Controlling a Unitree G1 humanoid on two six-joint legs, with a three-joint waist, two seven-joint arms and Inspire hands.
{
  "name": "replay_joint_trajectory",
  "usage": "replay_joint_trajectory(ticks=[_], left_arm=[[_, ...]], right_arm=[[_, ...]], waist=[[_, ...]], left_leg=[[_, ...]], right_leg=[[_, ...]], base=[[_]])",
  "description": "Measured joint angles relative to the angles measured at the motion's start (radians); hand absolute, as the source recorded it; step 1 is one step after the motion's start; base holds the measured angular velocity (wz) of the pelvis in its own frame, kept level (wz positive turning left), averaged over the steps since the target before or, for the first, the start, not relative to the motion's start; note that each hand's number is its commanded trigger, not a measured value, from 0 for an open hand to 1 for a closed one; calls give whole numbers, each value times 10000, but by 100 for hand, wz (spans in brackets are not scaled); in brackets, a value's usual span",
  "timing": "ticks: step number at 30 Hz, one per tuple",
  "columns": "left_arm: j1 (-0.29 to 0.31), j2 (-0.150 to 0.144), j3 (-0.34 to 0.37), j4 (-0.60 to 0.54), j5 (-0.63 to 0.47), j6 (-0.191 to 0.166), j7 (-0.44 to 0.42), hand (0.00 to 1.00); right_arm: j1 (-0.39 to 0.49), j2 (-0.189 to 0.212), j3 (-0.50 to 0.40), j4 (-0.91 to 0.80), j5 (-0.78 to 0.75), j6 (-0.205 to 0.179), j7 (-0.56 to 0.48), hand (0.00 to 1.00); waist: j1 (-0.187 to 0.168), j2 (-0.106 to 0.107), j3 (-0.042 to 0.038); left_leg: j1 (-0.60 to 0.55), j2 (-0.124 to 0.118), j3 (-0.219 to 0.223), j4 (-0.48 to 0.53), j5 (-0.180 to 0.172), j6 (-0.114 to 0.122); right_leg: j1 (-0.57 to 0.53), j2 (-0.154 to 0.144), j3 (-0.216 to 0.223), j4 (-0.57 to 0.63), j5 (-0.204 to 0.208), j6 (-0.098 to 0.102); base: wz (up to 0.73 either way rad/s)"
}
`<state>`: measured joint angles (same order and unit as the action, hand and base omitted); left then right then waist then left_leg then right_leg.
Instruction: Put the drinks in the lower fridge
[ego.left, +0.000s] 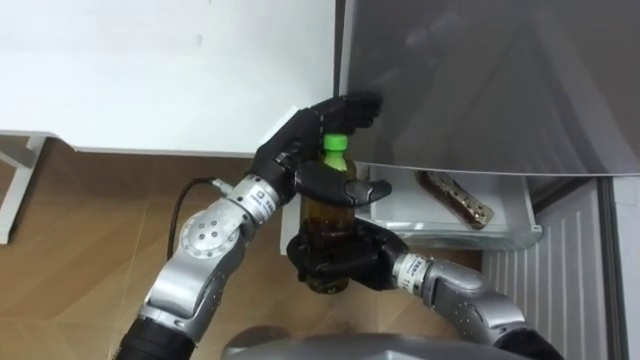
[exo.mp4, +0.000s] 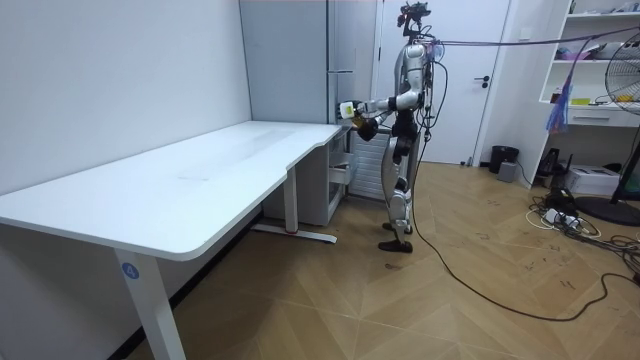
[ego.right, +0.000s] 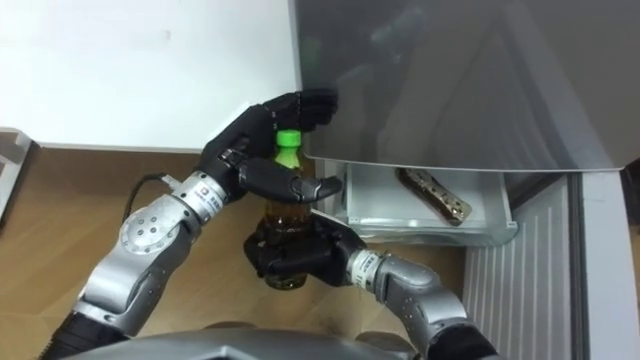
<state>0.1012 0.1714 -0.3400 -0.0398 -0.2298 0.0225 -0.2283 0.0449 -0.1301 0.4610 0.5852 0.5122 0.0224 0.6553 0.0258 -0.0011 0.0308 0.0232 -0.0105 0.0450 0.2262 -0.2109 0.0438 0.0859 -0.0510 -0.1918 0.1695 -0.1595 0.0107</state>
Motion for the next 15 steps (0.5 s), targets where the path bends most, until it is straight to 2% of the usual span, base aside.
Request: replay_joint_trajectory(ticks=[7, 9, 12, 15], left_arm=[[17, 204, 44, -714, 90, 27, 41, 0], [19, 352, 248, -1136, 88, 37, 41, 0], [19, 363, 838, -2060, -23, -28, 316, 0], [19, 165, 1340, -2703, -608, -475, 692, 0]], right_arm=[[258, -193, -44, 37, 60, 1, -2, 100], [373, -225, -92, 39, 55, 1, -3, 100], [553, -326, -197, 38, 60, 1, -62, 100], [714, -412, -256, 36, 57, 2, -239, 100]], waist=[[121, 47, -28], [118, 45, -28], [140, 55, -35], [308, 74, -52]], left_leg=[[7, -7, -41, 77, 2, 1], [2, -7, -65, 120, 2, 1], [41, -8, -64, 133, 2, 1], [230, -9, -59, 74, 2, 0]], right_leg=[[-8, -5, 55, 15, 1, -1], [4, -10, 28, 15, 2, -3], [46, -13, -19, 11, 2, -3], [193, -10, -31, -2, 2, -2]], base=[[0], [0], [0], [-4]])
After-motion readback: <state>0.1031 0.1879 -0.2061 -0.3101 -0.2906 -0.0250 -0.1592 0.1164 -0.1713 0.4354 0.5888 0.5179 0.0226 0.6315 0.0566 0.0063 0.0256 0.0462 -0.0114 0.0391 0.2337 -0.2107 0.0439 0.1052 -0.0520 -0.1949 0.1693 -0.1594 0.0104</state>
